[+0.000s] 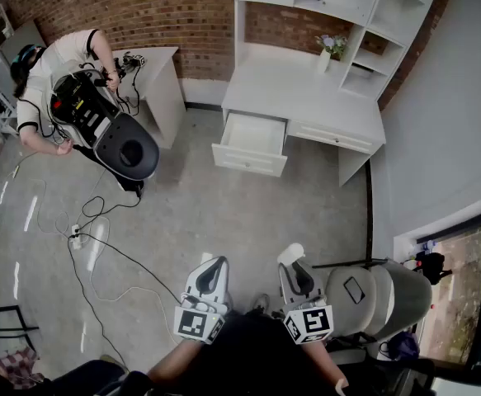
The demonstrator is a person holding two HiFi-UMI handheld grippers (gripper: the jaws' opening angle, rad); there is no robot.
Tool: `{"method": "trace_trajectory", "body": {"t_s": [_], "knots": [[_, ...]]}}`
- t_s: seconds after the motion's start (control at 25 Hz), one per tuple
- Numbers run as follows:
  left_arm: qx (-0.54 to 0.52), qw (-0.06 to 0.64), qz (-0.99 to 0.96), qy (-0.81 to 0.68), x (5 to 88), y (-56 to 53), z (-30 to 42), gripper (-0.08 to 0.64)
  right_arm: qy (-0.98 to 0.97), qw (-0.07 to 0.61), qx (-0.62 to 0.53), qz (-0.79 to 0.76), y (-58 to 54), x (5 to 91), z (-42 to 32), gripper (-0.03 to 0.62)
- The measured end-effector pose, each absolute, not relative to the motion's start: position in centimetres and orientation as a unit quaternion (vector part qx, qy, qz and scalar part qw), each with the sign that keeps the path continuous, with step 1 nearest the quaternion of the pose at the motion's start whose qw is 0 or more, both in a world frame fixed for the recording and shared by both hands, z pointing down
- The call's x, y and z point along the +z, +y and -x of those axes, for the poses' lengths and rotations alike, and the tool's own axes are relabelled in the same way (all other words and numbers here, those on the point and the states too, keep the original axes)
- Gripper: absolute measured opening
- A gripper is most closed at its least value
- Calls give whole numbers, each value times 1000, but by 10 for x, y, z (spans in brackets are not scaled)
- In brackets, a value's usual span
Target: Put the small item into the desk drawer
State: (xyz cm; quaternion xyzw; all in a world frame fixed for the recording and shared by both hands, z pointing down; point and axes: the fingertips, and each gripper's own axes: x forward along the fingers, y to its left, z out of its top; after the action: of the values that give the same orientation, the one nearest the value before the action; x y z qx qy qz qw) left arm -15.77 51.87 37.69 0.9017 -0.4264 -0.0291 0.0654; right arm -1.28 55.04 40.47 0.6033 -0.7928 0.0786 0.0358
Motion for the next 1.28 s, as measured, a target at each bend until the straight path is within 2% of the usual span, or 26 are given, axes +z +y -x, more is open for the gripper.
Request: {"method": "trace_trajectory", "body": {"t_s": [0.6, 1.28], "knots": [[-27, 66, -902, -427, 376, 527, 146, 25, -794, 30, 74, -602, 560, 401, 6, 121], [-3, 52, -893, -448, 379, 540, 89, 25, -808, 26, 85, -582, 561, 418, -55, 121]]}}
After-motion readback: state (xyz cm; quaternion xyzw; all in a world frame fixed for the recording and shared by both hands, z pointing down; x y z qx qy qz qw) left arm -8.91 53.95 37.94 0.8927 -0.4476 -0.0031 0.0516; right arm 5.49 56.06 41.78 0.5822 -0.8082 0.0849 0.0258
